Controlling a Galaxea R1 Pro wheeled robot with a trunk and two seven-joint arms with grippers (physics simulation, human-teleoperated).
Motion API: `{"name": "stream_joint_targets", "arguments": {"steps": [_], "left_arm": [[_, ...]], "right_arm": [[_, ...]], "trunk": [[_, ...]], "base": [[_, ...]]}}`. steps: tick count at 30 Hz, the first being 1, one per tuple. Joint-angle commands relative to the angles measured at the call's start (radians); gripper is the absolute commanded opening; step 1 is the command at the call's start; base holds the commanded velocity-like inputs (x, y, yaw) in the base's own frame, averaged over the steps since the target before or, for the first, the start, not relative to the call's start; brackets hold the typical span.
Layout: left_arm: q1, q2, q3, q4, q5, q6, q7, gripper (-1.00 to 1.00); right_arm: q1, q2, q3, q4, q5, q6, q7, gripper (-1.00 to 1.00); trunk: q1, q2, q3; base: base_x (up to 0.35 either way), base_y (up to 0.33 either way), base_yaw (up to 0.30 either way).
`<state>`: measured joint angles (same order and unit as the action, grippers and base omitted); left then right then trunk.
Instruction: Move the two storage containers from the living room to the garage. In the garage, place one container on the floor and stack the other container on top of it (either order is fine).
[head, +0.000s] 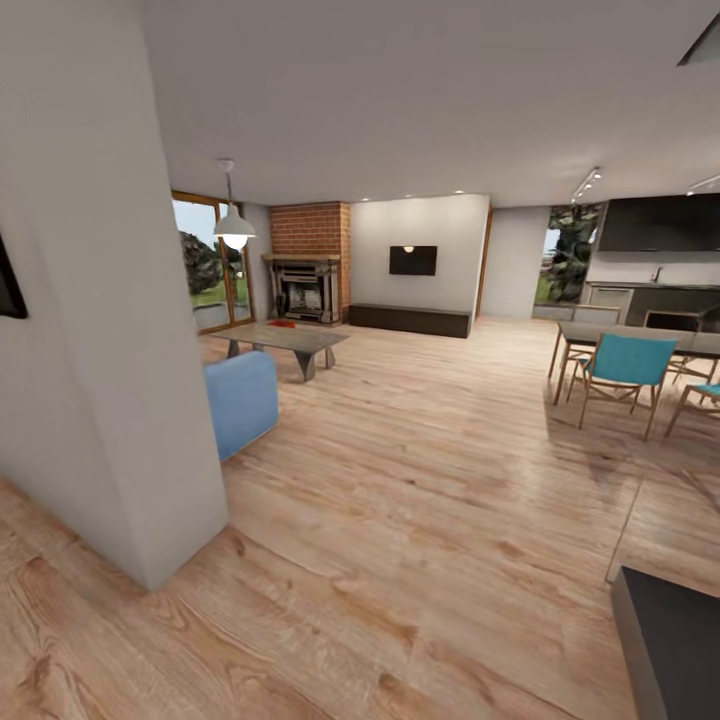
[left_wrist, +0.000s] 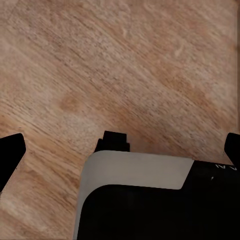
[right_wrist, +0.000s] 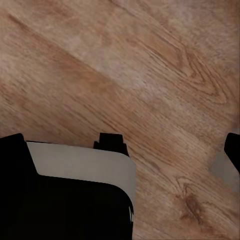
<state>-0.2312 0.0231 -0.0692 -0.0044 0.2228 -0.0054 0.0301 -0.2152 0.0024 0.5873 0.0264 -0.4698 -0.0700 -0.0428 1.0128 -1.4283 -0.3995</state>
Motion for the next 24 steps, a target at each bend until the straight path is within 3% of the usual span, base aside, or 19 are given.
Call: {"name": "stream_joint_targets", "arguments": {"steps": [1,13,24], "left_arm": [[0.0,0.0,-0.008,0.0,0.009,-0.001,0.002,1.0],[0.0,0.0,-0.008,0.0,0.009,-0.001,0.002,1.0],[0.0,0.0,-0.008,0.0,0.009,-0.001,0.002,1.0]], "right_arm": [[-0.001,0.0,0.008,0.003,-0.009,-0.005,0.0,1.0],[-0.001,0.001,0.008,0.003,-0.009,-0.005,0.0,1.0],[-0.001,0.001,0.009,0.003,-0.009,-0.005,0.0,1.0]], "trunk": [[0.001,-0.001,-0.001],[0.001,-0.001,-0.001],[0.001,-0.001,-0.001]], "base": [[0.321,0.0,0.0],[0.321,0.0,-0.142],[0.321,0.0,-0.019]]}}
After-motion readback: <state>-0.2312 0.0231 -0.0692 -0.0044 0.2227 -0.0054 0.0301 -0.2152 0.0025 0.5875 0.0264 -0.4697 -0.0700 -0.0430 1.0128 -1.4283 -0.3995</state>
